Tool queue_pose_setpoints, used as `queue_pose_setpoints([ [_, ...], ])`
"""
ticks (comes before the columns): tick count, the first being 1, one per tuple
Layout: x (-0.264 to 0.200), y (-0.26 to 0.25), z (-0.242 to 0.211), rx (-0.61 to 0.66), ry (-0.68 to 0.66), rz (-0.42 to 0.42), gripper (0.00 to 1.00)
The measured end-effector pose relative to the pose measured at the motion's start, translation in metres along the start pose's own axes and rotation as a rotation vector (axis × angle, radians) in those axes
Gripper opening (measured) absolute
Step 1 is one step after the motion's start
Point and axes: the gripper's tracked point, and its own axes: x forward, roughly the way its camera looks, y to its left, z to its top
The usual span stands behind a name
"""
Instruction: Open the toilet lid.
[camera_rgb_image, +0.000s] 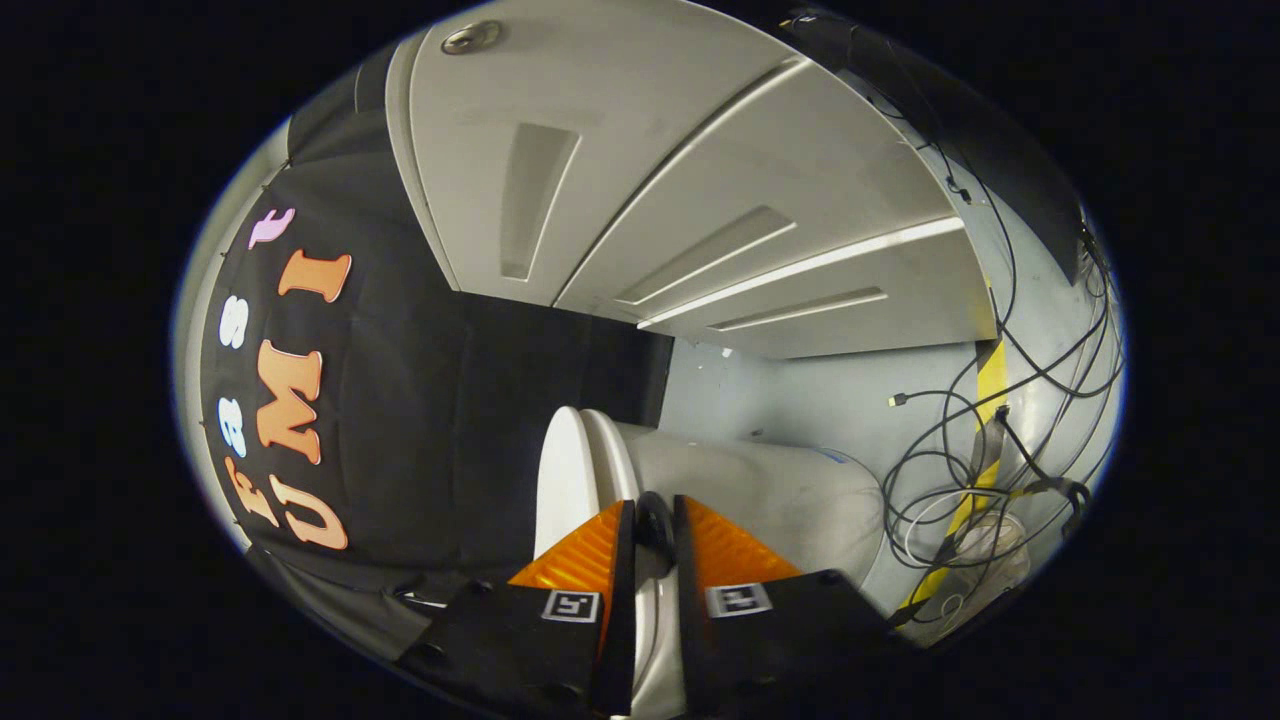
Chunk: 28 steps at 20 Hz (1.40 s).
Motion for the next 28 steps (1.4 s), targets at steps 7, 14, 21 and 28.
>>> queue_pose_setpoints([
  [7, -0.003, 0.009, 0.001, -0.025, -0.015, -0.022, 0.09],
  [14, -0.015, 0.046, 0.004, -0.118, -0.040, -0.035, 0.08],
  [21, -0.032, 0.103, 0.003, -0.142, -0.101, -0.012, 0.08],
  [28, -0.052, 0.181, -0.006, -0.288, -0.197, 0.044, 0.08],
])
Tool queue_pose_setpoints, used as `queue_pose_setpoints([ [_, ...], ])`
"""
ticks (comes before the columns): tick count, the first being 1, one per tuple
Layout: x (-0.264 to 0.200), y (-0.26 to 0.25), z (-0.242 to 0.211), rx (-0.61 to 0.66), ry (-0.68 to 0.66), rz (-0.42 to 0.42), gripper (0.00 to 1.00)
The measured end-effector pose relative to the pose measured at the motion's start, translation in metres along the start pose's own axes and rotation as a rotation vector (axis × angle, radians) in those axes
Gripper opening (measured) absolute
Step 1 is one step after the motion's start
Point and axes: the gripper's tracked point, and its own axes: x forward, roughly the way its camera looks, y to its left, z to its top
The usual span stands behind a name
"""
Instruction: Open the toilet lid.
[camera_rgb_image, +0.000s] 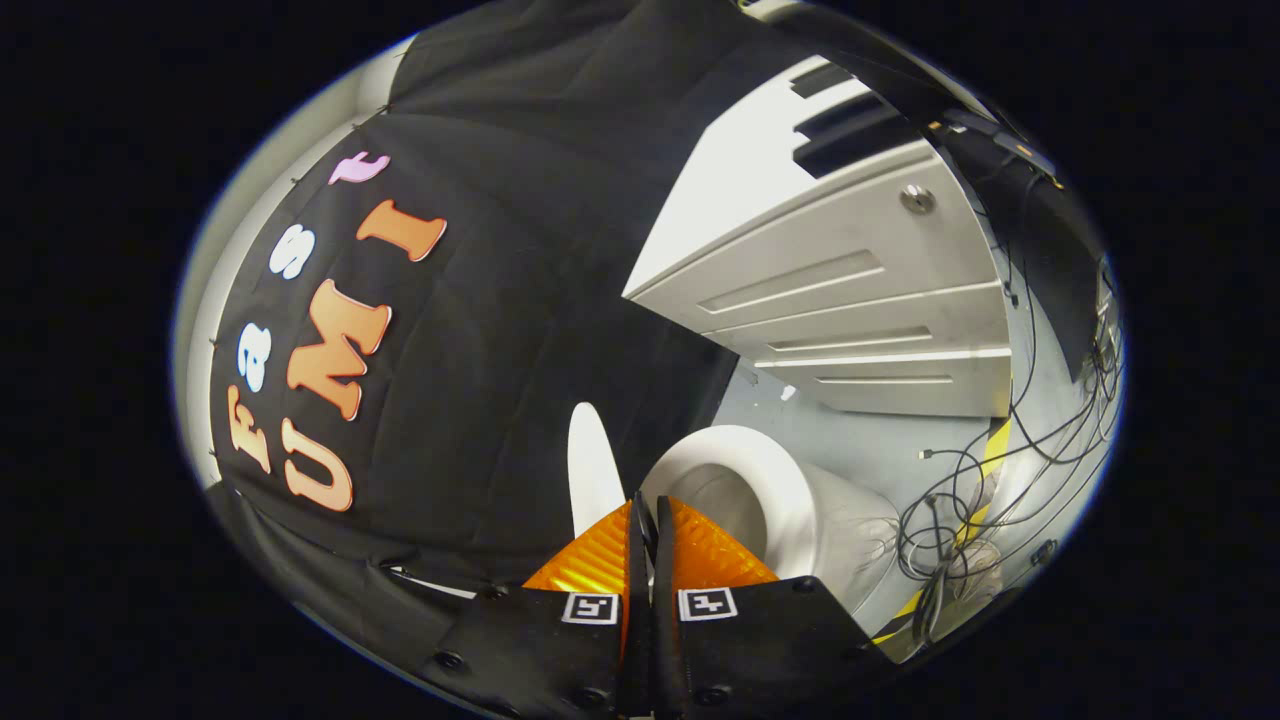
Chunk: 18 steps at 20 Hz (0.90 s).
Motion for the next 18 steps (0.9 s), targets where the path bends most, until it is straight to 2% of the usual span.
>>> queue_pose_setpoints([
  [11, -0.027, 0.096, -0.014, -0.318, -0.033, 0.028, 0.08],
  [18, -0.038, 0.128, -0.025, -0.344, -0.021, 0.077, 0.08],
])
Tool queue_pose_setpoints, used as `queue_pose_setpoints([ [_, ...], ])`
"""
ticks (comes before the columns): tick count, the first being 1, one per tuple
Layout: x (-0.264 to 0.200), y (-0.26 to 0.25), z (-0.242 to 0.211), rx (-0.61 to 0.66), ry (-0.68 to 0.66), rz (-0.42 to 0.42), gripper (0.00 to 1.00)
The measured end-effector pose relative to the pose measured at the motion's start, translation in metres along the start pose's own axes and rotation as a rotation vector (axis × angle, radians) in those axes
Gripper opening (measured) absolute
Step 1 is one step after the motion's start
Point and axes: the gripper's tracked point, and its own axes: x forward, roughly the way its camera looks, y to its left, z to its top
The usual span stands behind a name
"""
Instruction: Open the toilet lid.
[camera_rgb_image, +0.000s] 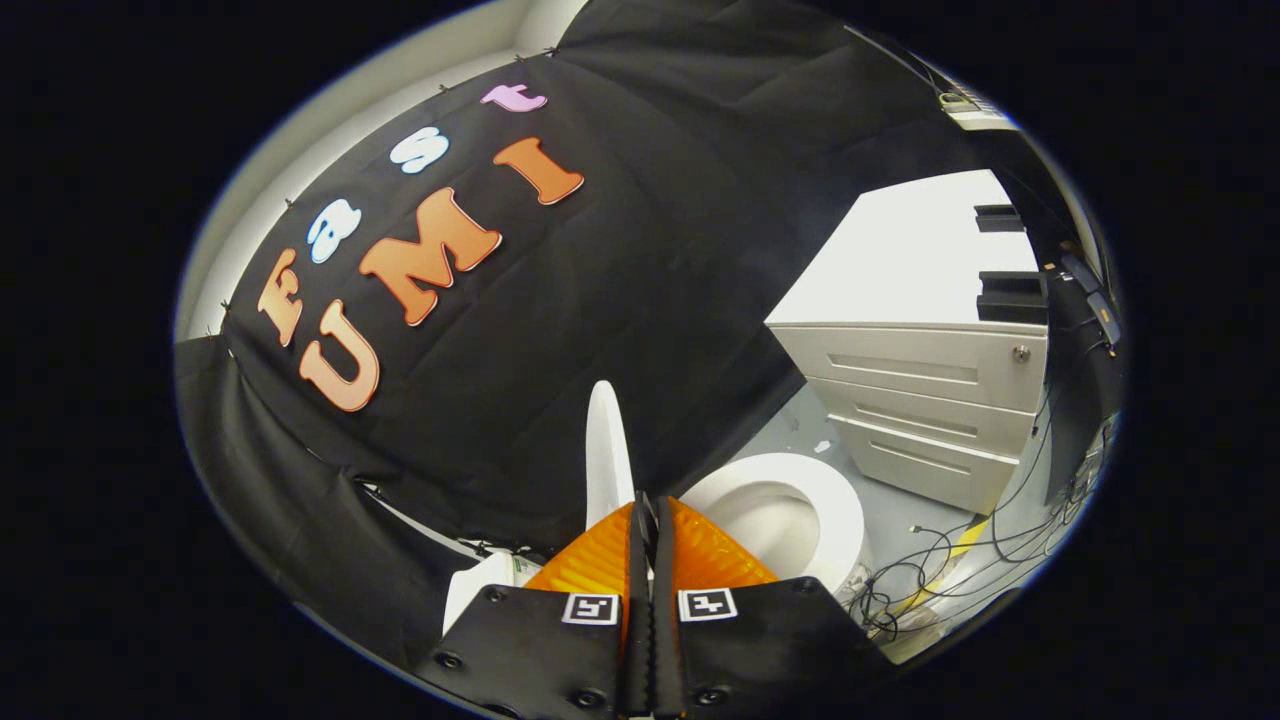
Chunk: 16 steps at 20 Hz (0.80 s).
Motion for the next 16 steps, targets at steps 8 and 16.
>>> queue_pose_setpoints([
  [8, -0.014, 0.058, -0.005, -0.120, 0.011, 0.077, 0.08],
  [16, -0.028, 0.122, -0.018, -0.185, 0.025, 0.151, 0.08],
])
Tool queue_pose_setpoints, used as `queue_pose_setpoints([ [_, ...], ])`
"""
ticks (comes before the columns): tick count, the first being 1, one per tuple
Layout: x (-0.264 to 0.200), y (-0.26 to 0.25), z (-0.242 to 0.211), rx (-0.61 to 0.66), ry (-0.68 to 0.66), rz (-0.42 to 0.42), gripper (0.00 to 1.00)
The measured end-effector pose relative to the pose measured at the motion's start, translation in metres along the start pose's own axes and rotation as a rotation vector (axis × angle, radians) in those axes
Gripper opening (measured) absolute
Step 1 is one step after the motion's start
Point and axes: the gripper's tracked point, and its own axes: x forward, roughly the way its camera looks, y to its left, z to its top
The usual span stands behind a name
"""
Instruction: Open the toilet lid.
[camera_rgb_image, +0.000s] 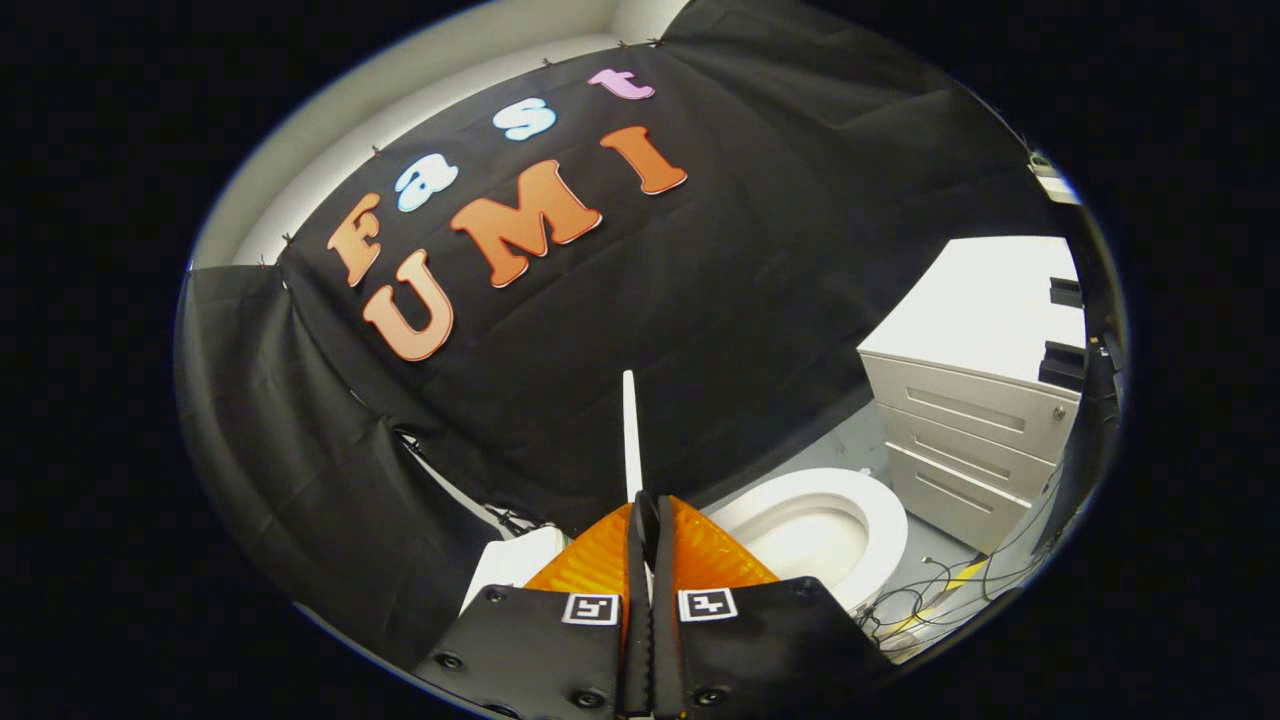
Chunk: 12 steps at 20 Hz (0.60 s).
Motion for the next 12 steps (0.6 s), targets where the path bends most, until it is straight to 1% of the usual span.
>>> queue_pose_setpoints([
  [3, -0.001, 0.031, -0.005, 0.010, 0.018, 0.044, 0.08],
  [5, -0.002, 0.043, -0.007, -0.029, 0.022, 0.050, 0.08],
  [9, -0.004, 0.073, -0.015, -0.059, 0.026, 0.075, 0.08],
  [12, -0.004, 0.093, -0.022, -0.127, 0.021, 0.083, 0.08],
])
